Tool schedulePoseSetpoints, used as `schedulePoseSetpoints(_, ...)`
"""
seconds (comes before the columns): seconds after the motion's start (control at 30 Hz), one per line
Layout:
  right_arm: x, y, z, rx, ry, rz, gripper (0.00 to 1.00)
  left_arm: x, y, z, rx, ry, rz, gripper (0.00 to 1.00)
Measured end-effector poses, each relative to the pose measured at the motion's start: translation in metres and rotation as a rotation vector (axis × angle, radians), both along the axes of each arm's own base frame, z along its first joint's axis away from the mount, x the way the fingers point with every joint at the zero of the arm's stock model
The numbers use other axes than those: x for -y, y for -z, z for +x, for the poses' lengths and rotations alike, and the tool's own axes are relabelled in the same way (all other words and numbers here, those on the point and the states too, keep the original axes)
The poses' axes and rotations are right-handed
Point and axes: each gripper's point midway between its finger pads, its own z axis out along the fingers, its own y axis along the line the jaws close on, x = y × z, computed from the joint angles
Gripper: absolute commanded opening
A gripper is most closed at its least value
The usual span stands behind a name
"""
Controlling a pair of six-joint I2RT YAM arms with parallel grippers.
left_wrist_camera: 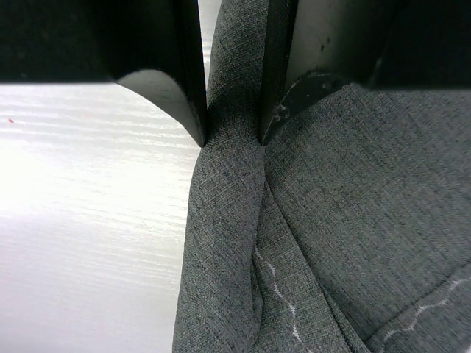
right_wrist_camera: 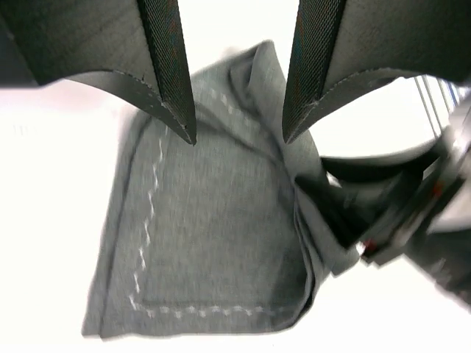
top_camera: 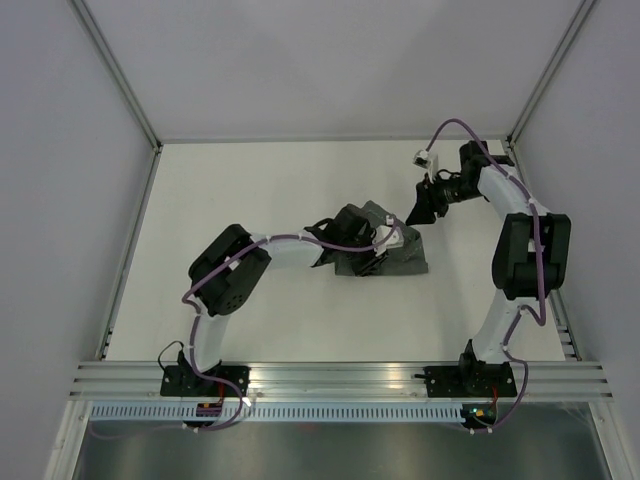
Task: Fold the napkin, place the utensils inside, and roll it up
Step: Roll the napkin at the center of the board.
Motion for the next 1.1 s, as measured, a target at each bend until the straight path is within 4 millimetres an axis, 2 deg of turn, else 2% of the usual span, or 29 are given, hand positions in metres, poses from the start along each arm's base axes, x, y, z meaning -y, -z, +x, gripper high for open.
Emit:
schedulePoseSetpoints(0.13,0.015,-0.004,-0.018,0.088,0.022,-0.015,0.58,-0.005,0.001,0.005,-0.184,0.020,-0.048,0.02)
schedulePoseSetpoints(0.23,0.014,0.005,-0.044,0.169,-0.011,-0.052,0.62,-0.009,0.001,0.005,-0.306,0.037,-0.071,0.02)
schedulePoseSetpoints(0.37,0.001,0.025,-0.084,0.267,-0.098,-0.126,0.66,-0.011,0.003,0.003,-0.462,0.062,-0.078,0.02)
schedulePoseSetpoints(0.5,-0.029,0.044,-0.115,0.395,-0.242,-0.205,0.69,-0.012,0.004,0.002,-0.597,0.081,-0.093,0.02)
schedulePoseSetpoints(0.6,-0.045,0.052,-0.123,0.467,-0.312,-0.241,0.69,-0.013,0.004,-0.003,-0.688,0.092,-0.106,0.02)
schedulePoseSetpoints(0.77,-0.057,0.069,-0.125,0.547,-0.361,-0.311,0.67,-0.015,0.005,-0.016,-0.802,0.100,-0.101,0.02)
schedulePoseSetpoints(0.87,-0.062,0.078,-0.128,0.565,-0.384,-0.337,0.60,-0.016,0.005,-0.020,-0.844,0.099,-0.096,0.02)
schedulePoseSetpoints(0.97,-0.066,0.086,-0.127,0.572,-0.397,-0.360,0.47,-0.017,0.006,-0.023,-0.872,0.097,-0.094,0.02)
schedulePoseSetpoints(1.0,-0.067,0.088,-0.126,0.576,-0.399,-0.367,0.38,-0.017,0.005,-0.023,-0.877,0.097,-0.093,0.02)
schedulePoseSetpoints(1.07,-0.068,0.091,-0.126,0.578,-0.401,-0.375,0.31,-0.018,0.006,-0.025,-0.888,0.094,-0.087,0.05)
schedulePoseSetpoints(1.1,-0.069,0.091,-0.125,0.579,-0.400,-0.379,0.24,-0.018,0.006,-0.025,-0.890,0.093,-0.086,0.08)
